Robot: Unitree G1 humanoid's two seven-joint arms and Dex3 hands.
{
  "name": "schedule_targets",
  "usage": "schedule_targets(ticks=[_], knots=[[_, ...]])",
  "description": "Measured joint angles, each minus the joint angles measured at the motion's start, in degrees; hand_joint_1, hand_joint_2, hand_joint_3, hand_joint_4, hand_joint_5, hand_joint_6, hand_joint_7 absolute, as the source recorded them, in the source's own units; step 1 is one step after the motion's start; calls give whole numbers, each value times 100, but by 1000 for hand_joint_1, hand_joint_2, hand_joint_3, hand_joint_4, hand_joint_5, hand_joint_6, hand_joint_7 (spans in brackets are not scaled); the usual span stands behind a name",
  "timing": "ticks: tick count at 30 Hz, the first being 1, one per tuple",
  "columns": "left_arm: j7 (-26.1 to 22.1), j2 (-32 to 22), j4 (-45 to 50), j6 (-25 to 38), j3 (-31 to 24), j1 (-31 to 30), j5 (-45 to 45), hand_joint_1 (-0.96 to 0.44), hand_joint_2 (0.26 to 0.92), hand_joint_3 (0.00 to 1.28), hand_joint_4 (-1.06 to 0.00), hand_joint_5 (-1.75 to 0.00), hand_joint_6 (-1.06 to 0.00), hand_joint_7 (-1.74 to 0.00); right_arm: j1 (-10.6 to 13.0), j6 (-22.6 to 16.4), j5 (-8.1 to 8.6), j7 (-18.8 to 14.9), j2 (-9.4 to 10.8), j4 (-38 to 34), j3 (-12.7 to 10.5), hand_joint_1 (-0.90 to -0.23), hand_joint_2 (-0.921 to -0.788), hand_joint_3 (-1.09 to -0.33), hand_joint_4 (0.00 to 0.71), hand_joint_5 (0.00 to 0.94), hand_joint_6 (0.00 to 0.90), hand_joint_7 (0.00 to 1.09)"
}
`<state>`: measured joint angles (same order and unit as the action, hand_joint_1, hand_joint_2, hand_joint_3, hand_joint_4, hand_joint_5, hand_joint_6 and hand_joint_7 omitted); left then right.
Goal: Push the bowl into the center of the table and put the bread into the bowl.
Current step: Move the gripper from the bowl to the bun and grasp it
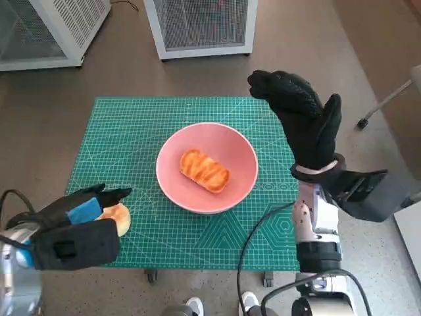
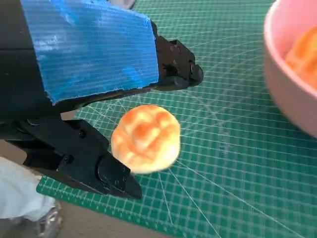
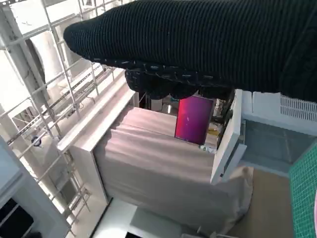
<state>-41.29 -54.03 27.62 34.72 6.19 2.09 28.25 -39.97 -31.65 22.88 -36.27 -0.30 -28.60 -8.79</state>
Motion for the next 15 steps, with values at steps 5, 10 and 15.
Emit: schedule_targets(ticks=[5,10,15], knots=[[208,131,-425,-93,258,110,256,4,736,15,-139,-13,-304,-20,9,0,-2,0,-2,0,1,-702,-921,-740,211,1,271,124],[415,293,-823,-192,470,214,515,7,749,20,-170,-16,-334,-23,20,13,0,-1,-10,0,1,-704,-921,-733,211,0,272,124],[552,427,-1204,-311,653,335,704,11,765,25,-209,-21,-364,-26,35,38,0,-1,-20,8,1,-704,-921,-732,210,0,272,125]])
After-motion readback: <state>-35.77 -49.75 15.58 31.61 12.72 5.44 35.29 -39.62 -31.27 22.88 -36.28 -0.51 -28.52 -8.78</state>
